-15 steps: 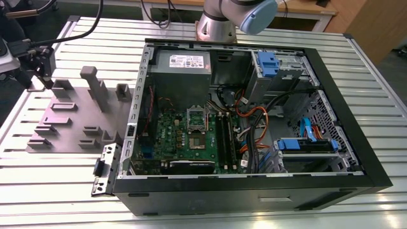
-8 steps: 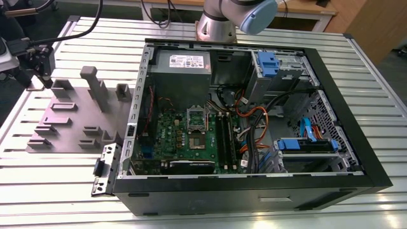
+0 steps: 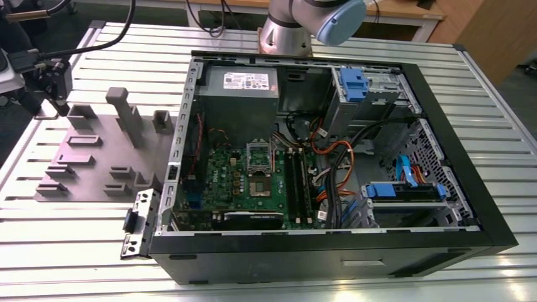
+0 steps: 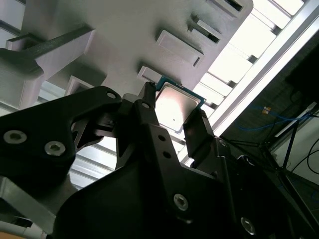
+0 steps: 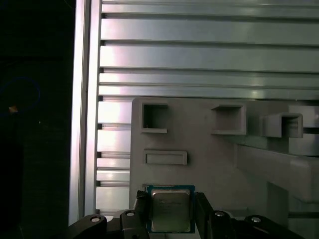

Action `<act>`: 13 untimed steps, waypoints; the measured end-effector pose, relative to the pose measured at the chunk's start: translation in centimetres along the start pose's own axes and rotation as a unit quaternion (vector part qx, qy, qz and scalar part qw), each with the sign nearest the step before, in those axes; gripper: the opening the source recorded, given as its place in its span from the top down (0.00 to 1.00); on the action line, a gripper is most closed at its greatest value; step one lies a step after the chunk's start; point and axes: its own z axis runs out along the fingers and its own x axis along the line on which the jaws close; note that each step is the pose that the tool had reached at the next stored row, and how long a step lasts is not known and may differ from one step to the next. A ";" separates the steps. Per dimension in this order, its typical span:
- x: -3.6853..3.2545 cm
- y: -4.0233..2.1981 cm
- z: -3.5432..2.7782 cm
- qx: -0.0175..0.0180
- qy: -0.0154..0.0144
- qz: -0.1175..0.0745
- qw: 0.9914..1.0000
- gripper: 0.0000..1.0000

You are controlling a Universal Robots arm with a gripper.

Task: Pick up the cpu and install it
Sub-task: 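Pick up the cpu and move it towards the insertion slot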

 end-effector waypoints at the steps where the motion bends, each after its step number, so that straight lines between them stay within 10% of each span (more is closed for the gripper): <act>1: 0.00 0.00 -0.01 0.000 0.000 0.000 1.000 0.53; 13: -0.01 0.04 -1.03 0.000 0.000 0.000 1.000 0.53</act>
